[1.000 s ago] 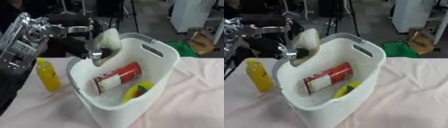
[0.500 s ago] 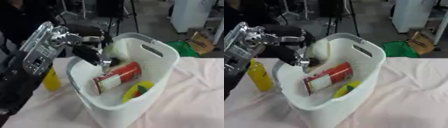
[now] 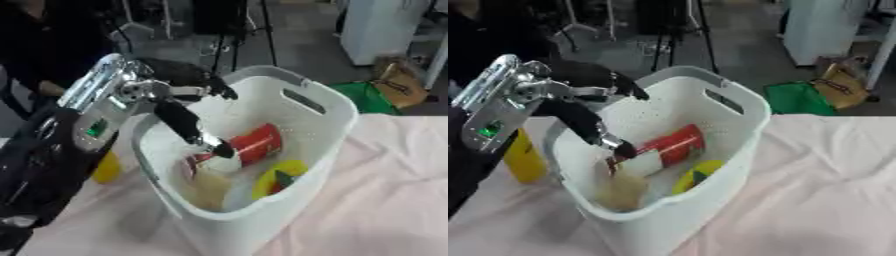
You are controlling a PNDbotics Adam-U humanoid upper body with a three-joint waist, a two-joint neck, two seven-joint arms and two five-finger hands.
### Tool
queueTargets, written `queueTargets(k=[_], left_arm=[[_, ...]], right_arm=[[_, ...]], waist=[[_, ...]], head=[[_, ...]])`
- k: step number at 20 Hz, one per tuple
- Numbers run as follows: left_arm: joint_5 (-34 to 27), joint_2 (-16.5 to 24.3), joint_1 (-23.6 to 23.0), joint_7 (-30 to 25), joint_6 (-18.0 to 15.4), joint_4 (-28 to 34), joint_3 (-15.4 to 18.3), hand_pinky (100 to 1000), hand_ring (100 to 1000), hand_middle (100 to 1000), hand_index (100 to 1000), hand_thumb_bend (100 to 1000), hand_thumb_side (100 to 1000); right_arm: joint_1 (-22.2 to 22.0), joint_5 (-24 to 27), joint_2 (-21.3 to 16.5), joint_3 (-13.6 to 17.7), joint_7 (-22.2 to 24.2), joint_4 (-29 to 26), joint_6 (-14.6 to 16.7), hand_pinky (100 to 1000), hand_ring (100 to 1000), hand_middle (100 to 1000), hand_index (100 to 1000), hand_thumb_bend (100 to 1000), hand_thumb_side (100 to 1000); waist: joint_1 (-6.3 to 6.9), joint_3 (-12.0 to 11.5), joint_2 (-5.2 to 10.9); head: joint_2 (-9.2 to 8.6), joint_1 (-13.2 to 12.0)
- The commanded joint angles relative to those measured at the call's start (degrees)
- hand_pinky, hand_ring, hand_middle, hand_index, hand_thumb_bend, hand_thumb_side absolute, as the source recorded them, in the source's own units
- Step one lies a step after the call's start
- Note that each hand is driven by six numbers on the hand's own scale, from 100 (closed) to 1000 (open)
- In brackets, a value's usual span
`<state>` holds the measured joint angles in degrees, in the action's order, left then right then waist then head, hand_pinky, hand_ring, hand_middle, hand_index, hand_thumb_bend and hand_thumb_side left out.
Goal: Pick up objects on the table and place them in the box.
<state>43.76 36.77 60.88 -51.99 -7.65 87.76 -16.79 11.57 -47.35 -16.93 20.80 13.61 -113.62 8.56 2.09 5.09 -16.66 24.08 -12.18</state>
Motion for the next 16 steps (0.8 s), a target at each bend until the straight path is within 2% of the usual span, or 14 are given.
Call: queueTargets(k=[1, 4, 9, 14, 16], left_arm=[[0.34, 0.58, 1.42, 0.03, -0.36, 0.15, 1.19, 801, 892, 883, 1000, 830, 879], [0.19, 0.58, 1.45, 0.03, -0.30, 0.09, 1.34, 799, 890, 881, 1000, 825, 880], [-1.00, 0.64, 1.43, 0.03, 0.18, 1.40, 2.72, 782, 862, 854, 1000, 736, 903], [-4.52, 1.87, 0.92, 0.22, 1.53, 6.36, 6.22, 766, 838, 821, 959, 679, 930], [-6.15, 4.08, -0.53, 0.78, 2.24, 9.67, 8.59, 759, 827, 804, 948, 653, 950]], right_arm=[[0.26, 0.29, -1.29, 0.06, 0.17, -0.97, 0.15, 728, 543, 550, 732, 100, 851], [0.27, 0.29, -1.28, 0.07, 0.17, -0.97, 0.13, 728, 543, 550, 732, 100, 851], [0.25, 0.27, -1.28, 0.09, 0.11, -0.97, 0.14, 728, 544, 551, 732, 100, 858], [0.20, 0.16, -1.28, 0.26, -0.14, -0.97, 0.06, 728, 544, 551, 732, 100, 849], [0.23, 0.02, -1.38, 0.44, -0.37, -0.97, -0.04, 728, 544, 551, 732, 100, 848]], waist=[[-0.05, 0.09, 1.17], [-0.01, 0.12, 1.15], [-0.12, 0.06, 1.14], [-0.25, -0.18, 1.07], [-0.25, -0.58, 1.03]], head=[[-0.40, -0.28], [-0.47, -0.26], [-0.54, -0.19], [-0.38, 0.24], [-0.07, 0.56]])
